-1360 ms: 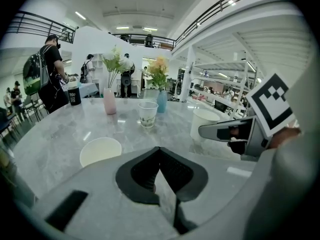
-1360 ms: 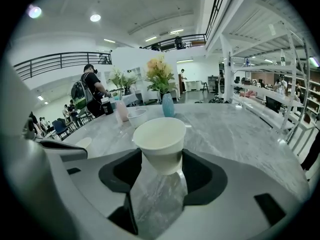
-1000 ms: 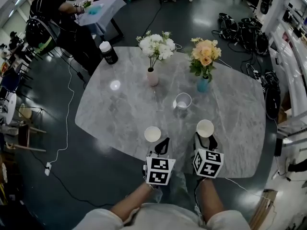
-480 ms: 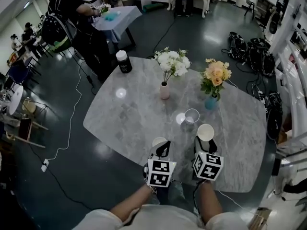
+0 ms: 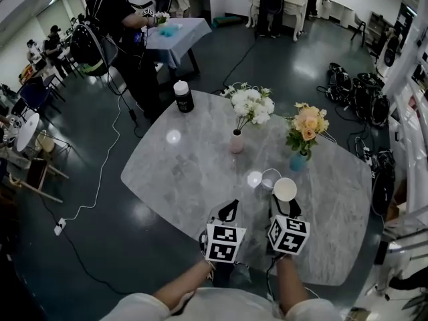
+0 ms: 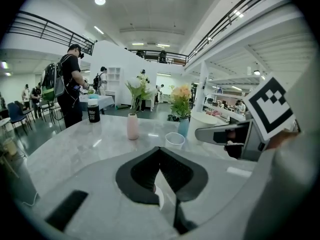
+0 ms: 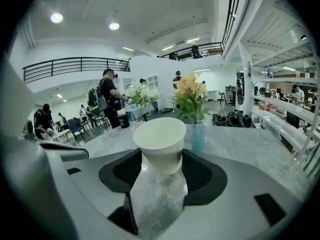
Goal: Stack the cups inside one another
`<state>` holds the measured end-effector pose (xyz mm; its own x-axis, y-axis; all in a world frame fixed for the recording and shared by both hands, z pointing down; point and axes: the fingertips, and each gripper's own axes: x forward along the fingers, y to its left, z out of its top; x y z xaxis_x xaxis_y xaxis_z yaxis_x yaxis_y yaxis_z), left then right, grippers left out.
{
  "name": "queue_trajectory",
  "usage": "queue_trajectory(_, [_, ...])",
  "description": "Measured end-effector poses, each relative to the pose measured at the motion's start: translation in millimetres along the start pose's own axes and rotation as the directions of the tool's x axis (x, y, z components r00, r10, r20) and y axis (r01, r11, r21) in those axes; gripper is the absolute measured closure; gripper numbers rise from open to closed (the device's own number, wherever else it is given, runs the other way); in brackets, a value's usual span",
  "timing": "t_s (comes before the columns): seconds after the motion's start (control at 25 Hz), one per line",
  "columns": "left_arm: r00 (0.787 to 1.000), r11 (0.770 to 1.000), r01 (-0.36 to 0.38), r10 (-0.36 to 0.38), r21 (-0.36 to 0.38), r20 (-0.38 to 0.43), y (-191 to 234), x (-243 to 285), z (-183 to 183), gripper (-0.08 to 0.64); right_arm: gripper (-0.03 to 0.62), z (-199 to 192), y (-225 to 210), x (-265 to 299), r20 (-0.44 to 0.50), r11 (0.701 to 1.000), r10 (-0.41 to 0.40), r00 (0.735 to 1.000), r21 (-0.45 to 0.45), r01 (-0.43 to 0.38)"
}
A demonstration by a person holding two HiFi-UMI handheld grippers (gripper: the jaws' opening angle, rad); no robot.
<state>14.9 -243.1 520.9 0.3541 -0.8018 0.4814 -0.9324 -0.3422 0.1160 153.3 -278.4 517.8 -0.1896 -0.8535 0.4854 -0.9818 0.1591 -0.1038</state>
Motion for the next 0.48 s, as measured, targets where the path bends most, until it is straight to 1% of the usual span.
queue_trajectory(0.48, [1.000,0.999,-0.026,0.026,-0.026,0.003,4,27,14,0.565,0.347,17,3,33,-0.013,0.998,0.056,0.998,-0.018,-0.057])
